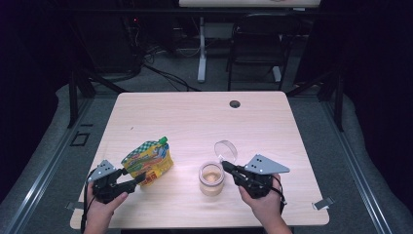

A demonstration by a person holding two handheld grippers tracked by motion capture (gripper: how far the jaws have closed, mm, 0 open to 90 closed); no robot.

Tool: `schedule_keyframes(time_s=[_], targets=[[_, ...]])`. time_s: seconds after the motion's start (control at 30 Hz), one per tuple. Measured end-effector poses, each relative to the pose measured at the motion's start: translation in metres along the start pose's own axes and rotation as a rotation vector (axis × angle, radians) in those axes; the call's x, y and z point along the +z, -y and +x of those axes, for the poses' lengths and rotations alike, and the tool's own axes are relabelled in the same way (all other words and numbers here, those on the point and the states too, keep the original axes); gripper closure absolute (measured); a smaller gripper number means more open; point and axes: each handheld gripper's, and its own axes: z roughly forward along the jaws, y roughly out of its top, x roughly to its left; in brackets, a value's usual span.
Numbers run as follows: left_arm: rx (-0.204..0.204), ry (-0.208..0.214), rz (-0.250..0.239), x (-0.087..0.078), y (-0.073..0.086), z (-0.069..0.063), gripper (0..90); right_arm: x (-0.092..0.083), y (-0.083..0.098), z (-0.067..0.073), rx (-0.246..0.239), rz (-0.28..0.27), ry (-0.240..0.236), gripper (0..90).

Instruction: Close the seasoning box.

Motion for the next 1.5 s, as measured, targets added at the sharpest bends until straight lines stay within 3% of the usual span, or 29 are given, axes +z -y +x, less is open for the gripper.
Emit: schedule_keyframes(time_s=[0.53,0.8,0.9,1.07,1.5], targets=[[0.002,-0.001,-0.002,0.001,0.0,-0.001,39.9,-0.024,-0.004,-0.026,0.049,-0.031,0.093,90.0],[0.009,-0.002,0.007,0.003,0.0,-0.001,40.0,-0.017,0.012,-0.045,0.113,0.004,0.197,90.0],[0.009,-0.001,0.008,0.003,0.0,-0.002,40.0,-0.012,0.017,-0.051,0.141,0.006,0.21,90.0],[0.009,0.0,0.006,0.003,0.0,-0.002,40.0,-0.002,0.02,-0.054,0.158,0.028,0.18,90.0],[0.007,-0.002,0.0,0.002,0.001,-0.001,39.9,0.013,0.019,-0.044,0.134,0.04,0.138,90.0]])
